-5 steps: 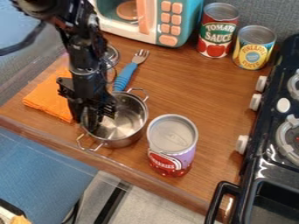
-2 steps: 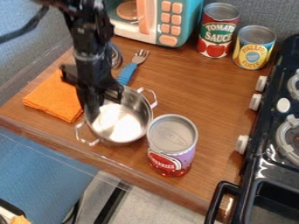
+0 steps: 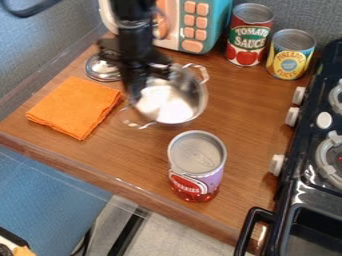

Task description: Move the silver pot to the upper right side of the table

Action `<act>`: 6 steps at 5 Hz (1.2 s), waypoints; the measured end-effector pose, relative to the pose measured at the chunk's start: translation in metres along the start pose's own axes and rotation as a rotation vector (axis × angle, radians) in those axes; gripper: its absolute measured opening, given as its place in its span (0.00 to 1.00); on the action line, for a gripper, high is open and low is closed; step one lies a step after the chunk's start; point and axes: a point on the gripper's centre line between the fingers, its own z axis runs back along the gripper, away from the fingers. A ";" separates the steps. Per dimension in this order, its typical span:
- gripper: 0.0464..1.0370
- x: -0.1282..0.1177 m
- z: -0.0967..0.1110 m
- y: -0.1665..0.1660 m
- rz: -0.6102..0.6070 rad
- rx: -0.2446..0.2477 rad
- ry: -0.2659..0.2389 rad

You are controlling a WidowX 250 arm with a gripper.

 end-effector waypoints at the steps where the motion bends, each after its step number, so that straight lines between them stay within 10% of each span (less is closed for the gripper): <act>1: 0.03 0.023 -0.006 -0.028 -0.004 -0.039 0.006; 5: 0.06 0.091 -0.059 -0.081 -0.017 -0.042 0.008; 6: 0.25 0.091 -0.062 -0.081 -0.022 -0.039 0.012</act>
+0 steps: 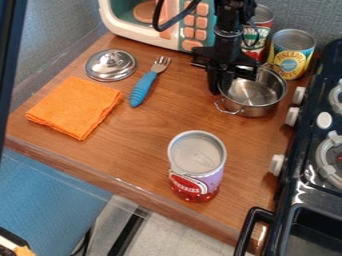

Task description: Move the silver pot to the upper right side of the table

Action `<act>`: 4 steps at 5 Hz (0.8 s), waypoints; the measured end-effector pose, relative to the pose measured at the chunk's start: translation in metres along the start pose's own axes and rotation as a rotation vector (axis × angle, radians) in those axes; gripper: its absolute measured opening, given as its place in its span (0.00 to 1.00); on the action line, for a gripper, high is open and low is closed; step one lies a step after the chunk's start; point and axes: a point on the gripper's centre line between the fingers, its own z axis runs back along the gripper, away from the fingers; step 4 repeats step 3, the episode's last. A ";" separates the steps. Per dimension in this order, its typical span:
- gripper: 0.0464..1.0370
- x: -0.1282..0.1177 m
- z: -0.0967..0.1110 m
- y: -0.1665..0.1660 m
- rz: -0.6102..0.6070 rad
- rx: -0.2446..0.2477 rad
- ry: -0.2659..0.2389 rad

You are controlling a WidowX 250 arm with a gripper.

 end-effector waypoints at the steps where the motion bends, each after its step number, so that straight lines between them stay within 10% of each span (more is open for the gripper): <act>1: 0.54 -0.003 0.004 0.001 -0.036 0.006 0.036; 2: 0.84 0.001 0.021 0.000 -0.095 0.011 0.047; 4: 0.98 0.001 0.045 -0.002 -0.155 0.009 0.046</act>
